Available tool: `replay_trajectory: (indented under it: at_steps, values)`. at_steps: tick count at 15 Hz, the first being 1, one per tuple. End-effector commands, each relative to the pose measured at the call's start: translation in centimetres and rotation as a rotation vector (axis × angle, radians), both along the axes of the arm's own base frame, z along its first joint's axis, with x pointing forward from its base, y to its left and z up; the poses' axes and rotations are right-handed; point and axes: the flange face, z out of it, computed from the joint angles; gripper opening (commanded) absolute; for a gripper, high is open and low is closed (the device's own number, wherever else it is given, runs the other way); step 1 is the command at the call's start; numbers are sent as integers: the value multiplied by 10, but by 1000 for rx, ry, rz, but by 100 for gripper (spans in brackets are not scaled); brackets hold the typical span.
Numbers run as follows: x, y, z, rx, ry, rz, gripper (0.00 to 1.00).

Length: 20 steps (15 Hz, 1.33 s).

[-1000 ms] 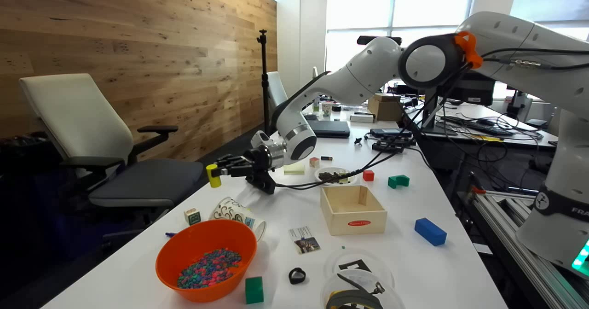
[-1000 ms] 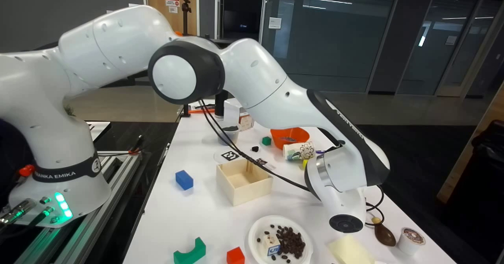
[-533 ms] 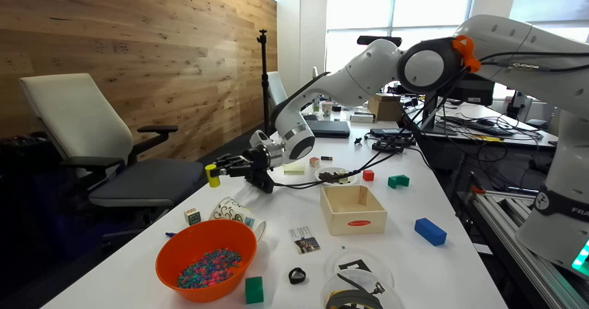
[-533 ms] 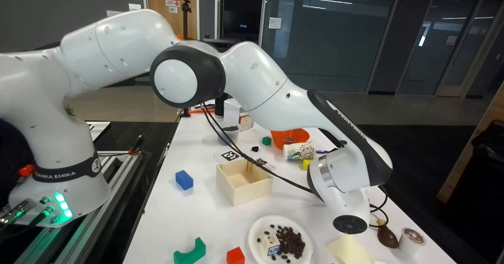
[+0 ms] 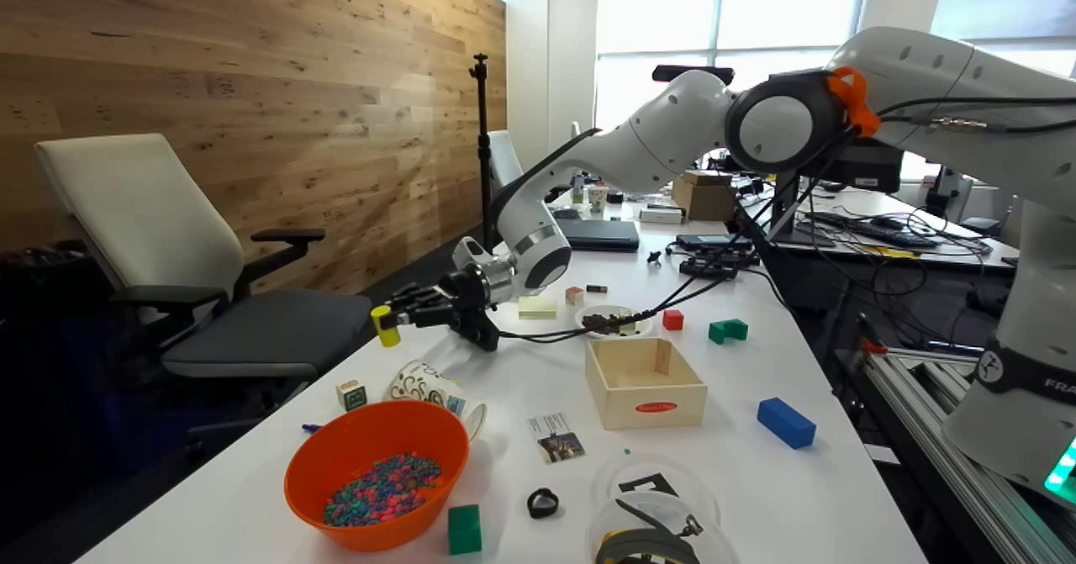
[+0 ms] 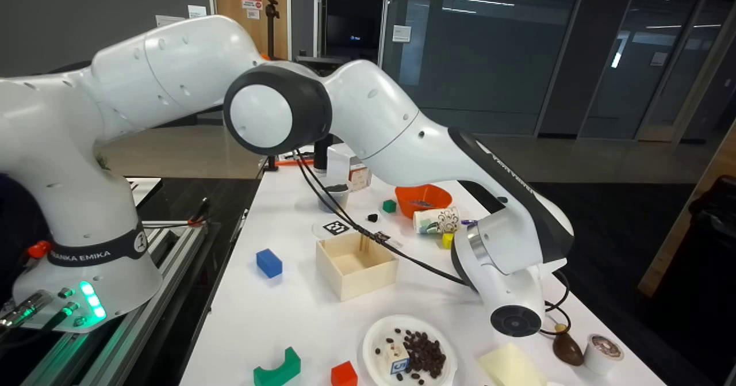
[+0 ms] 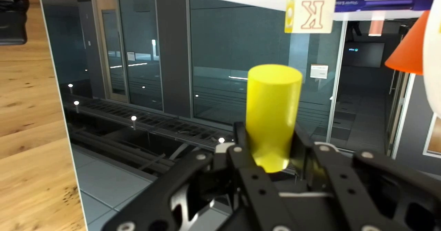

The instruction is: Put the right yellow block upright

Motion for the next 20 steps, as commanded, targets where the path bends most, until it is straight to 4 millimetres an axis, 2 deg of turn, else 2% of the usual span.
replay_trajectory:
  at_steps: [1, 10, 20]
  values:
    - [-4, -7, -37, -77, 69, 2, 8]
    - [1, -9, -39, -184, 106, 16, 8]
    - [5, -11, -45, -225, 145, 27, 8]
